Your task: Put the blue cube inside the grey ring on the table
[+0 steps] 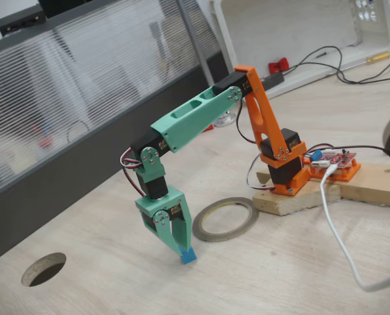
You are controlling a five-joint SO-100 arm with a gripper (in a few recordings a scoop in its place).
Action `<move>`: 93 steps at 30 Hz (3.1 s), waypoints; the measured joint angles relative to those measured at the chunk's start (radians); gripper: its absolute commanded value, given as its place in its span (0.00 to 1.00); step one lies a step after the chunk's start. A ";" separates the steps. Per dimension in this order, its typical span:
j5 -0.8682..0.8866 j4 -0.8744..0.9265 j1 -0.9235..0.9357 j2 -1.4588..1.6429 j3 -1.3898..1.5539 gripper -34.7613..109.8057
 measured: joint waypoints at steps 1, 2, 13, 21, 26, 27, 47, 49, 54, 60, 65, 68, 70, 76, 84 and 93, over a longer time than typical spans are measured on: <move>0.000 0.000 0.000 0.000 0.000 0.31; 0.000 0.000 0.000 0.000 0.000 0.31; 0.000 0.000 0.109 0.000 -0.003 0.31; 0.000 0.000 0.107 0.000 -0.003 0.31; 0.000 0.006 0.110 0.000 -0.003 0.31; 0.000 0.011 0.110 0.000 -0.003 0.31; 0.000 0.199 0.110 0.000 -0.009 0.35; -0.006 0.204 0.110 0.000 -0.009 0.40; -0.006 0.204 0.110 0.000 -0.009 0.49; -0.006 0.279 0.110 0.000 -0.011 0.51; -0.006 0.288 0.110 0.000 -0.012 0.51; -0.006 0.288 0.110 0.000 -0.012 0.51; -0.006 0.288 0.110 -0.029 -0.012 0.51; -0.006 0.288 0.110 -0.118 -0.021 0.51; -0.006 0.288 0.110 -0.120 -0.023 0.51; -0.006 0.288 0.110 -0.120 -0.025 0.51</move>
